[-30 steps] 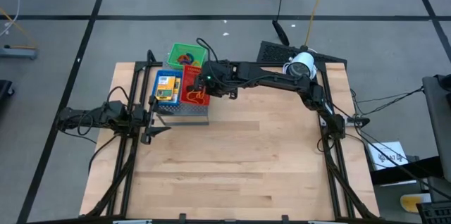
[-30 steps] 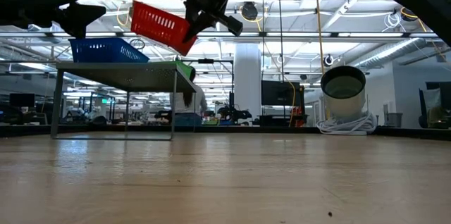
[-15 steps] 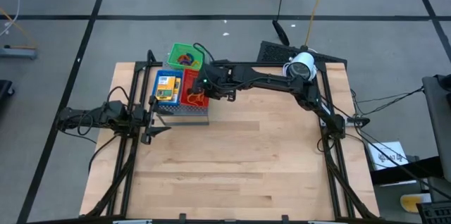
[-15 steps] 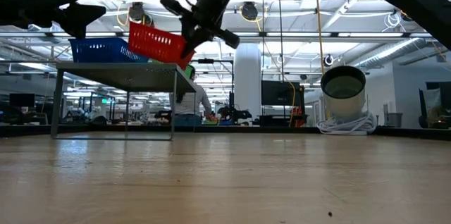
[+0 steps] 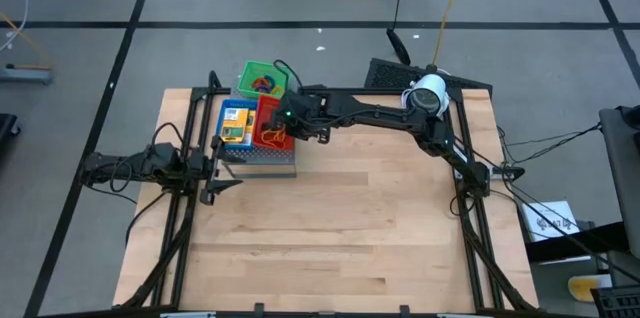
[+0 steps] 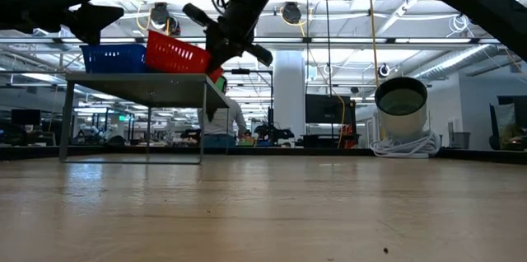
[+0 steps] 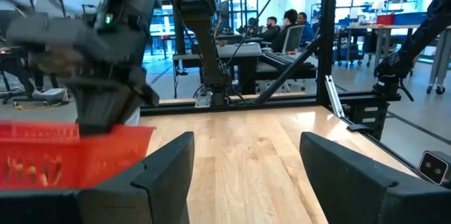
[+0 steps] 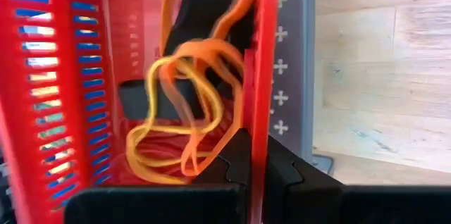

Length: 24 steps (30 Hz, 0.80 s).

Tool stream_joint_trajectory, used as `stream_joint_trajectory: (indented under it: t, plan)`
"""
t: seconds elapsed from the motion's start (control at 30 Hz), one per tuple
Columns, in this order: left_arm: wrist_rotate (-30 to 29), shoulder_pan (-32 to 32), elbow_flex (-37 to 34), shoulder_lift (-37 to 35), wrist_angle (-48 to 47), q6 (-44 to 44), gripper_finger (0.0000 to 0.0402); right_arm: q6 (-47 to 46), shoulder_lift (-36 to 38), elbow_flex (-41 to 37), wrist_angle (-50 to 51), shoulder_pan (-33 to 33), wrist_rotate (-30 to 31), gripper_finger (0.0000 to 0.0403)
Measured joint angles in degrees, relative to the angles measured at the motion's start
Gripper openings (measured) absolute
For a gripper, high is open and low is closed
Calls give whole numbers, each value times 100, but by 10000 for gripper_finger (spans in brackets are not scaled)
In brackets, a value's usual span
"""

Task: Pick & Place Office Desk Supplies
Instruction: Put the red bin on the shelf with rubber bands

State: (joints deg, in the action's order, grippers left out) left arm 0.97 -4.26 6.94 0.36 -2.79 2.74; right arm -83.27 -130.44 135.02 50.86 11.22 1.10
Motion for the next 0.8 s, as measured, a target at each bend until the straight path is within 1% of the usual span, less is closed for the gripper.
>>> stream_joint_trajectory:
  t: [0.47,0.8]
  plan:
    - [0,0,0,0,0,0,269,-8,-8,-6,-5,2,-13,1]
    - [0,0,0,0,0,0,269,-6,-8,-6,-8,2,-13,31]
